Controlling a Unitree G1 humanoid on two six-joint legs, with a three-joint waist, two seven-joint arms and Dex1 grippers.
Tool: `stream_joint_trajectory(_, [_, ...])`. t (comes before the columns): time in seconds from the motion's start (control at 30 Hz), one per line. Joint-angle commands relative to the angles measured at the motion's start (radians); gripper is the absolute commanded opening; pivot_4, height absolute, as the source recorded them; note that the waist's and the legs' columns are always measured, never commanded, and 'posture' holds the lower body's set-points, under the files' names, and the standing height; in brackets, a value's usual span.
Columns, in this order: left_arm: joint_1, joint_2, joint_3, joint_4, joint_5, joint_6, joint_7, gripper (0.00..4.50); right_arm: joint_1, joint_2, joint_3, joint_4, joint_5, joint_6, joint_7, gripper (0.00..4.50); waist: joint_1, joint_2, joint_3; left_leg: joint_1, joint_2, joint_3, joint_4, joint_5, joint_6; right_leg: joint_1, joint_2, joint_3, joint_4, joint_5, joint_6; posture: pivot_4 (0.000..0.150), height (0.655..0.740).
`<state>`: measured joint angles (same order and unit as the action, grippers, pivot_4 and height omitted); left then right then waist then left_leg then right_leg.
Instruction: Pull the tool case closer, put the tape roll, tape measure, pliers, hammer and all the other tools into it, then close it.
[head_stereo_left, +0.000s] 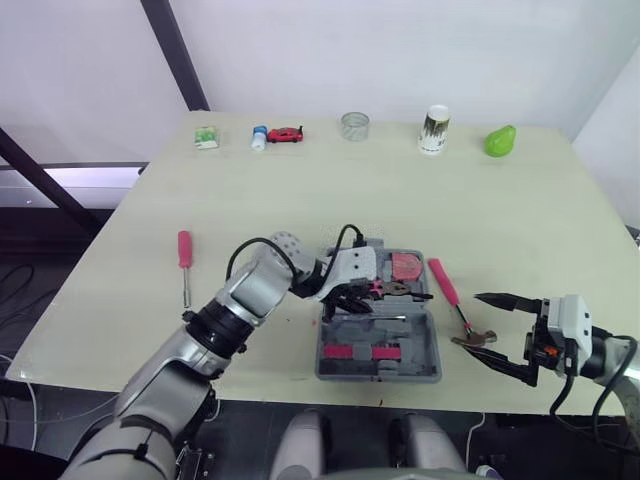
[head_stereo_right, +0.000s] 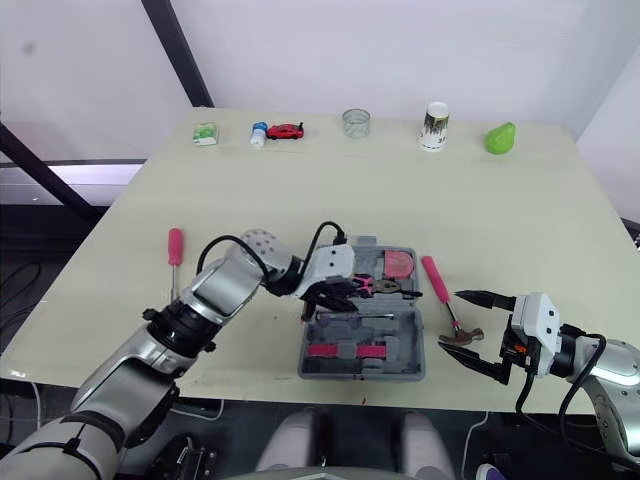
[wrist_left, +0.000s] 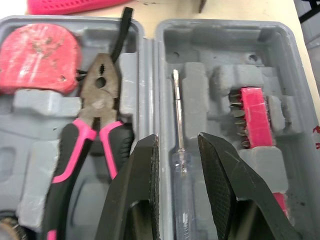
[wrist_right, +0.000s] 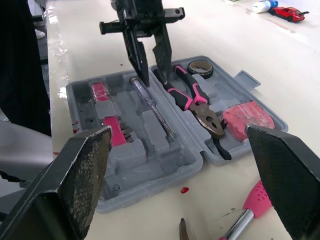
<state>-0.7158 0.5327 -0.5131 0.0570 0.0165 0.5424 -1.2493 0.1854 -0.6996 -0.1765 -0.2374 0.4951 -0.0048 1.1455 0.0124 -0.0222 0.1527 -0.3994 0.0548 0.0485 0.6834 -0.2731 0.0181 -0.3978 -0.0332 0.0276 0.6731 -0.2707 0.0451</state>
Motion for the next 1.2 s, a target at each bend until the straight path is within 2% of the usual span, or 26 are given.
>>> stream_joint_trajectory(0.03, [0.011,-0.013,0.100,0.024,-0.064,-0.068,0.023,1.33,-0.001,-0.002,-0.016,-0.030,0.011,-0.006,-0.006,4.50,0.001,0.000,0.000,0.000,0.000,0.000,0.000,0.000,0.000,0.000,0.000,0.000,0.000,0.000,0.000,0.150,0.7400])
stream_joint_trajectory(0.13, [0.043,-0.029,0.166,0.073,-0.137,-0.160,-0.012,1.33,-0.001,-0.003,-0.017,-0.029,0.011,-0.006,-0.006,4.50,0.001,0.000,0.000,0.000,0.000,0.000,0.000,0.000,0.000,0.000,0.000,0.000,0.000,0.000,0.000,0.150,0.7400])
stream_joint_trajectory(0.3, [0.115,-0.049,0.214,0.188,-0.177,-0.355,-0.033,1.33,-0.002,-0.006,-0.019,-0.022,0.011,-0.011,-0.002,4.50,0.000,0.000,0.000,0.000,0.000,0.000,0.000,0.000,0.000,0.000,0.000,0.000,0.000,0.000,0.000,0.150,0.7400])
stream_joint_trajectory(0.4, [0.132,-0.062,0.218,0.238,-0.175,-0.425,-0.042,0.53,-0.006,-0.006,-0.019,-0.020,0.011,-0.010,-0.001,4.50,0.003,0.000,0.000,0.000,0.000,0.001,0.000,0.000,0.000,0.000,0.000,0.000,0.000,0.000,0.000,0.150,0.7400])
stream_joint_trajectory(0.43, [0.135,-0.064,0.215,0.250,-0.176,-0.442,-0.053,0.06,-0.007,-0.006,-0.019,-0.020,0.011,-0.009,-0.001,4.50,0.003,0.000,0.000,0.000,0.000,0.001,0.000,0.000,0.000,0.000,0.000,0.000,0.000,0.000,0.000,0.150,0.7400])
stream_joint_trajectory(1.2, [0.143,-0.139,0.153,0.419,-0.108,-0.571,-0.075,0.06,0.004,-0.004,-0.023,-0.034,0.006,-0.014,-0.014,4.50,0.000,0.000,0.000,0.000,0.000,0.001,0.000,0.000,0.000,0.000,0.000,0.000,0.000,0.000,0.000,0.150,0.7400])
